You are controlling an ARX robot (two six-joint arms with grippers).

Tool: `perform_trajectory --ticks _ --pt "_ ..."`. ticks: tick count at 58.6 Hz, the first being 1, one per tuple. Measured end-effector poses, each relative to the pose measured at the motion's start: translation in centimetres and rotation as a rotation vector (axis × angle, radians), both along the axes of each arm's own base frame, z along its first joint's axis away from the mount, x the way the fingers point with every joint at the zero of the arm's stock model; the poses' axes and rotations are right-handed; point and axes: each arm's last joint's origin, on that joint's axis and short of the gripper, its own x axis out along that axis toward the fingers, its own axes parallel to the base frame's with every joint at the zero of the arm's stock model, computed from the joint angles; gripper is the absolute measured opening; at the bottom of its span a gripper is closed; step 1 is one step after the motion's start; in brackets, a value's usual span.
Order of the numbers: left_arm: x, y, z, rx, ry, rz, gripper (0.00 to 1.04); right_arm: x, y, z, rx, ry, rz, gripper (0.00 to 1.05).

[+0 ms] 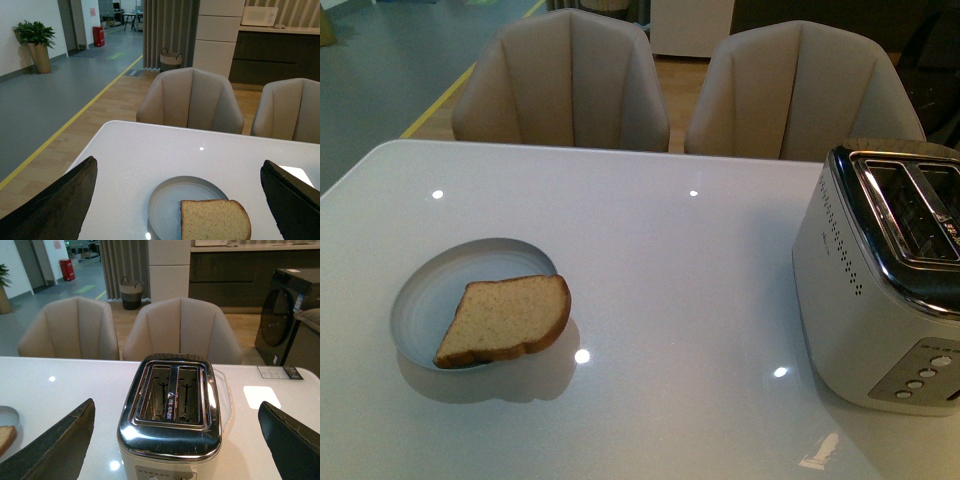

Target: Left arm holds plate, right arm toasts bread

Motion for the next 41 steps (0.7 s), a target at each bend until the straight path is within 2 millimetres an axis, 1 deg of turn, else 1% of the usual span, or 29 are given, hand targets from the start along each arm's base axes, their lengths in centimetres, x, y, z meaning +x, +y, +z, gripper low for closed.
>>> perform_trajectory --ticks 31,33,34,36,38,41 --pt "0.0 0.0 0.0 -0.007 0.011 -0.006 0.97 0.0 0.0 0.0 0.0 0.0 0.0 0.96" --pt "0.0 -0.2 0.0 -0.065 0.209 -0.054 0.97 0.0 0.0 0.0 0.0 0.0 -0.001 0.96" --pt "0.1 -0.3 0.2 -0.115 0.36 -0.061 0.97 0.0 0.0 0.0 0.0 0.0 0.0 0.96" --pt "0.3 -0.5 0.4 -0.169 0.535 -0.065 0.97 0.0 0.0 0.0 0.0 0.0 0.001 0.96" --pt "0.6 -0.6 0.5 -0.211 0.648 -0.056 0.97 0.0 0.0 0.0 0.0 0.0 0.0 0.96" --pt "1.1 -0.9 0.5 -0.225 0.7 -0.061 0.97 0.0 0.0 0.0 0.0 0.0 0.0 0.96"
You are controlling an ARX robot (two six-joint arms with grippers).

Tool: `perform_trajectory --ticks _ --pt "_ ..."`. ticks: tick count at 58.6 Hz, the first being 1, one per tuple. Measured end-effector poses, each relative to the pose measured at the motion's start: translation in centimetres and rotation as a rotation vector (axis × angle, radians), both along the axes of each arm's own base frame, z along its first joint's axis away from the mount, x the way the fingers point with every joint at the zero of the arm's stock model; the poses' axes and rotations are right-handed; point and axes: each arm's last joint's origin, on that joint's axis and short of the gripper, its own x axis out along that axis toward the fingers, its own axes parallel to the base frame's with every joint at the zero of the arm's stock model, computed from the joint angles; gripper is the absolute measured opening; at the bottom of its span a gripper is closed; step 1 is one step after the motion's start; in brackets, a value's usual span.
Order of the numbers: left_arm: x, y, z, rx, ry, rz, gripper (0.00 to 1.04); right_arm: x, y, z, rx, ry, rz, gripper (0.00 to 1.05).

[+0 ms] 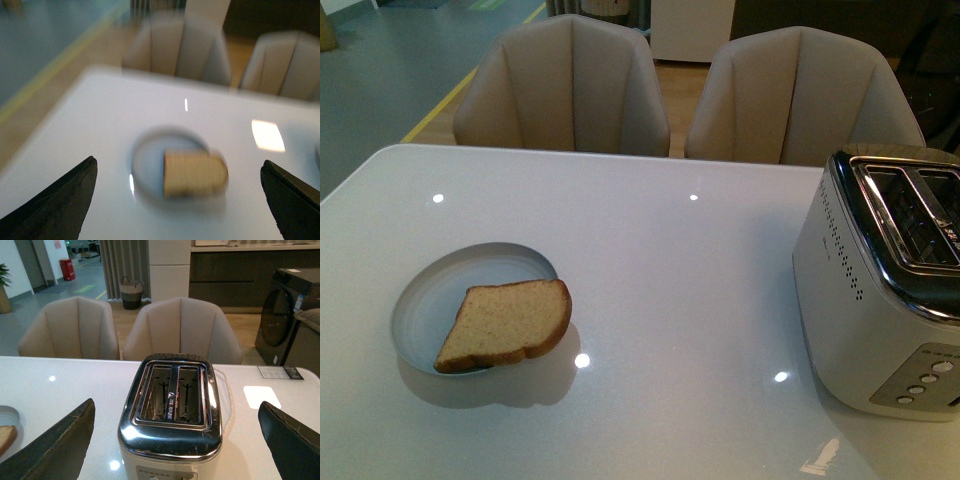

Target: Left arm holds plate, right arm toasts bread

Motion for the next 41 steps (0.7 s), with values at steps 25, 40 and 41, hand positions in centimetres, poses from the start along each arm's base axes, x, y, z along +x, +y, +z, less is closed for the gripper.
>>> perform_trajectory --ticks 25,40,41 --pt "12.7 1.1 -1.0 -0.068 -0.007 0.038 0.97 0.0 0.0 0.0 0.0 0.0 0.0 0.96" --pt "19.5 1.0 -5.2 -0.066 0.089 0.053 0.97 0.0 0.0 0.0 0.0 0.0 0.0 0.96" --pt "19.9 1.0 -5.7 -0.066 0.099 0.054 0.97 0.0 0.0 0.0 0.0 0.0 0.0 0.96"
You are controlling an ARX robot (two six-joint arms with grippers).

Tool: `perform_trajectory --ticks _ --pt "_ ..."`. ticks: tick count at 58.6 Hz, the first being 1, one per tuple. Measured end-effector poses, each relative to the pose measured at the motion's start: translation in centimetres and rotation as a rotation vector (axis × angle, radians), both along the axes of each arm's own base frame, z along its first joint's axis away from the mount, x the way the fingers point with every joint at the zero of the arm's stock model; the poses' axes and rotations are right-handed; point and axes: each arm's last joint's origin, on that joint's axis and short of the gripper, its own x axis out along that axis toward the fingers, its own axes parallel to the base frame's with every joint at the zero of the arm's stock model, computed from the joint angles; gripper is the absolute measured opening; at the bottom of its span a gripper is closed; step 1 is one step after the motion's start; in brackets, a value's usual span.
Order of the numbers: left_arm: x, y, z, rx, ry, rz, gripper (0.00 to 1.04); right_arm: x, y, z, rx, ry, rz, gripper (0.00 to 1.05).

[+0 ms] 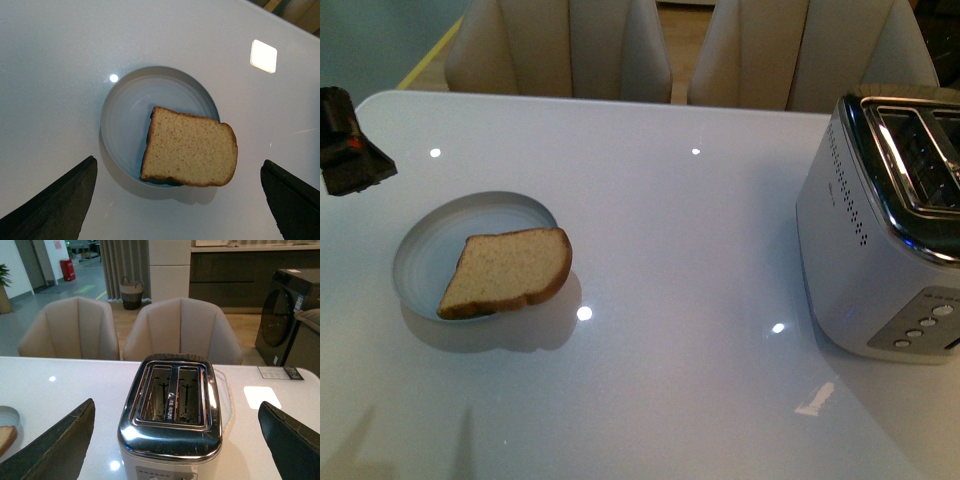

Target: Left arm holds plate, right arm toasts bread

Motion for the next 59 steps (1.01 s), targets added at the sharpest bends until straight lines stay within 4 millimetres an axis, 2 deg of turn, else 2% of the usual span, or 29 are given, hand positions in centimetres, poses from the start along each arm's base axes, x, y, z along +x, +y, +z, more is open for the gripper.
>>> perform_trajectory --ticks 20,31,40,59 --pt "4.0 1.2 -7.4 -0.033 0.19 0.09 0.97 0.0 0.0 0.0 0.0 0.0 0.0 0.96" --pt "5.5 1.4 -10.1 -0.059 0.246 0.139 0.97 0.0 0.0 0.0 0.0 0.0 0.0 0.96" --pt "6.2 1.4 -12.0 -0.067 0.288 0.172 0.97 0.0 0.0 0.0 0.0 0.0 0.0 0.96" --pt "6.7 1.6 -14.1 -0.059 0.335 0.215 0.97 0.0 0.0 0.0 0.0 0.0 0.0 0.96"
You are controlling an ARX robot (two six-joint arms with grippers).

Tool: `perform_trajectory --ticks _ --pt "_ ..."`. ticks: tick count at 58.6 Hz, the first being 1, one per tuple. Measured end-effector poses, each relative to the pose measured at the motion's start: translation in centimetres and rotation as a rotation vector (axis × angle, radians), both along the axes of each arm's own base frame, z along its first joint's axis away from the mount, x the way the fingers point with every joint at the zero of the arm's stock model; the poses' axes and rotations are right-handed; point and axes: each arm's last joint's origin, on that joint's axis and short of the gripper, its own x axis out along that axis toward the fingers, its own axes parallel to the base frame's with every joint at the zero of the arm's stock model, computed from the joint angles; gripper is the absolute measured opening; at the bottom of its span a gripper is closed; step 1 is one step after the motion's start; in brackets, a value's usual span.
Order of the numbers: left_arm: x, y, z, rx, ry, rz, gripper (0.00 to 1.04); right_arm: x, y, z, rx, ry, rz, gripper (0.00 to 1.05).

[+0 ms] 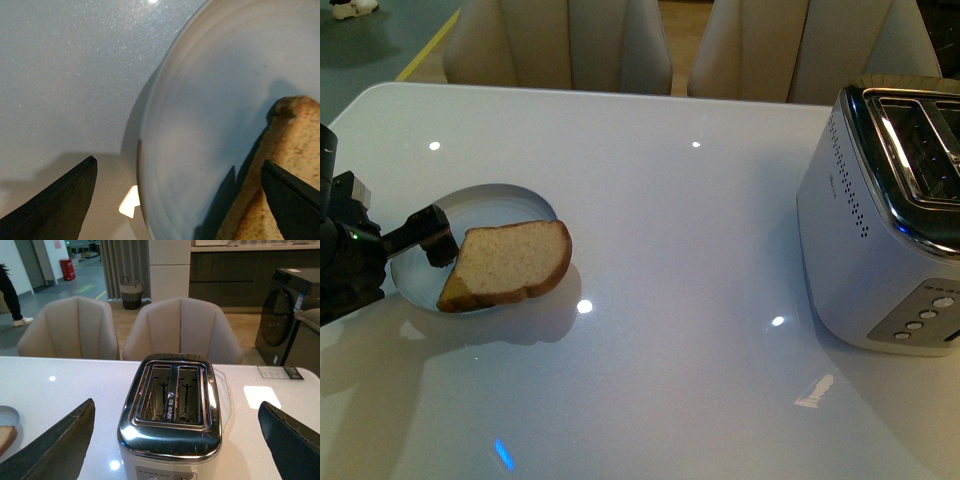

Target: Left arm holds plate, right arm toasts bread

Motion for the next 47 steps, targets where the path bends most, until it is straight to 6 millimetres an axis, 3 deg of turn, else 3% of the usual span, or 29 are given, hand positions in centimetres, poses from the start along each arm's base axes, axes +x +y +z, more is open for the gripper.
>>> perform_trajectory --ticks 19,47 --pt "0.49 0.04 -0.05 -0.011 0.009 0.034 0.95 0.0 0.0 0.0 0.0 0.0 0.0 0.96" --pt "-0.13 0.32 -0.46 -0.075 0.026 0.109 0.19 0.0 0.0 0.0 0.0 0.0 0.0 0.96"
